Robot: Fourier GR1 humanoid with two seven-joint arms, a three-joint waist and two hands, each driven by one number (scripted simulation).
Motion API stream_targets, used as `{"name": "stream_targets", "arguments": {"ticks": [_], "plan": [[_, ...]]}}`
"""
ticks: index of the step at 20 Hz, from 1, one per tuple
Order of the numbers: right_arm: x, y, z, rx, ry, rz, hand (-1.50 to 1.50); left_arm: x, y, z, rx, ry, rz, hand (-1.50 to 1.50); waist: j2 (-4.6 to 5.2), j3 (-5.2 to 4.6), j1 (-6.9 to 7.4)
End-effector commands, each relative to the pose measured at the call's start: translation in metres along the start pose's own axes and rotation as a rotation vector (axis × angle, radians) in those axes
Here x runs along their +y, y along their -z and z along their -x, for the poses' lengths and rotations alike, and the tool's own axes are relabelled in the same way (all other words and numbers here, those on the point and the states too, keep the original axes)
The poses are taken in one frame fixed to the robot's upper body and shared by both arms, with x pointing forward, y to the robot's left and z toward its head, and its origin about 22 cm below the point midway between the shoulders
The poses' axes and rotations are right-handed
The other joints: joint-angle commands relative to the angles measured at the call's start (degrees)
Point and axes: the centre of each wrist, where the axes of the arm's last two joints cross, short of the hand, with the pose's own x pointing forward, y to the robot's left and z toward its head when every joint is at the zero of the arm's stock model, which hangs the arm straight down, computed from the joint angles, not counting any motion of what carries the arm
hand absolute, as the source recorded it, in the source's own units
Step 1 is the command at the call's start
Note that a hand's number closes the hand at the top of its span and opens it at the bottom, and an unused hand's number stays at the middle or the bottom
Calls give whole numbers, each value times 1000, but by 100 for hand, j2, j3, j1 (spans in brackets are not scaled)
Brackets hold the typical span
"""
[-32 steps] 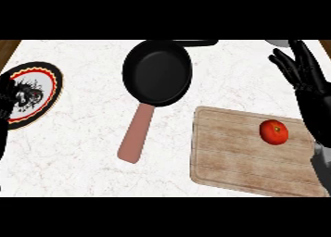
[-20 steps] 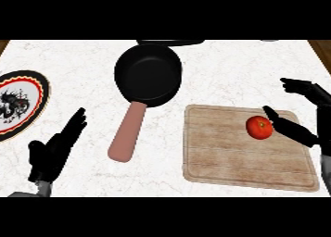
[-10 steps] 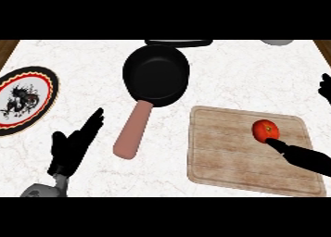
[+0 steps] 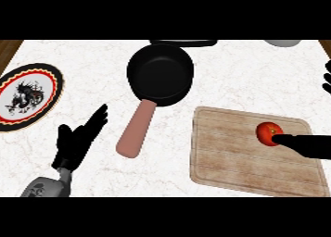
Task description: Pick the tomato from the cutting board and place it in the pot
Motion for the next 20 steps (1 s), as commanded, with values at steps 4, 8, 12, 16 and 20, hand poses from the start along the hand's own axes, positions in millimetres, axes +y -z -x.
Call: {"name": "stream_targets", "arguments": {"ticks": [4, 8, 12, 16, 20], "plan": [[24, 21, 30, 234, -94, -269, -150, -4, 0, 6, 28, 6, 18, 0, 27, 3, 74], [12, 37, 36, 278, -174, -328, -150, -12, 4, 7, 21, -7, -2, 0, 15, 3, 21], [33, 25, 77, 249, -170, -286, -150, 5, 5, 5, 10, -16, 11, 0, 5, 3, -12], [7, 30, 100, 211, -169, -213, -150, 15, 0, 7, 13, 7, 22, 0, 6, 4, -17], [-5, 10, 97, 210, -150, -234, -150, -11, 0, 2, 0, 7, -10, 0, 0, 3, -27]]}}
